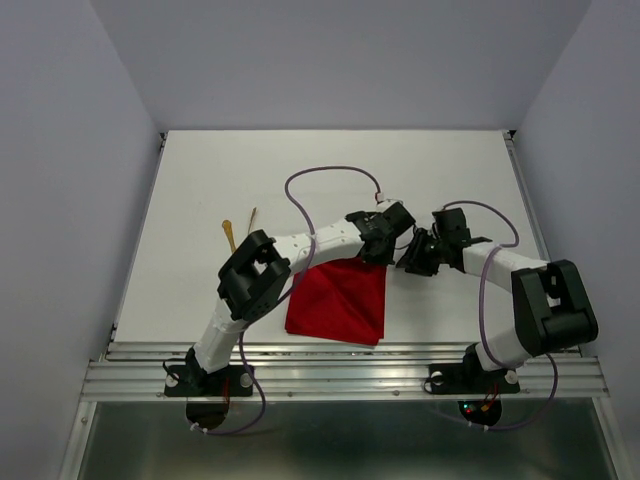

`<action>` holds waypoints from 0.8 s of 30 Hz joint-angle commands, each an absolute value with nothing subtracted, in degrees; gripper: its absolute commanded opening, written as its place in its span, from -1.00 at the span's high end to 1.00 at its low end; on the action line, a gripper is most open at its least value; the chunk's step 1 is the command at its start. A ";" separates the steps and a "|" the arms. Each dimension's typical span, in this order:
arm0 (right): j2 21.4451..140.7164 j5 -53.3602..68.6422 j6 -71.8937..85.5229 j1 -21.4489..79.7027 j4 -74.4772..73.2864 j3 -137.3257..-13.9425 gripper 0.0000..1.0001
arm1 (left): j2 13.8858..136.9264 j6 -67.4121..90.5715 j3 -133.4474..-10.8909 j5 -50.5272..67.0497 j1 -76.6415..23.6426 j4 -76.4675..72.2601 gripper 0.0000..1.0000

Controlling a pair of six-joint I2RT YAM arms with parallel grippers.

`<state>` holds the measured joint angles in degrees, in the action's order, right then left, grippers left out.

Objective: Fold the napkin into a case and place the utensils inside
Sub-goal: Smooth out the lower triangle-folded napkin at the center of the board.

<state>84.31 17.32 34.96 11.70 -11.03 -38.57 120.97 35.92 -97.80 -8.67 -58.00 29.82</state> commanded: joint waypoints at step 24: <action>94.83 23.38 38.58 15.47 -0.70 -46.93 0.14 | 114.87 37.35 -93.25 -9.40 -57.39 29.44 1.00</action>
<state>94.28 22.37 37.98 14.44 -3.01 -45.30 118.72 36.95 -94.08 -8.60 -57.74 29.41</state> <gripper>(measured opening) 0.436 0.017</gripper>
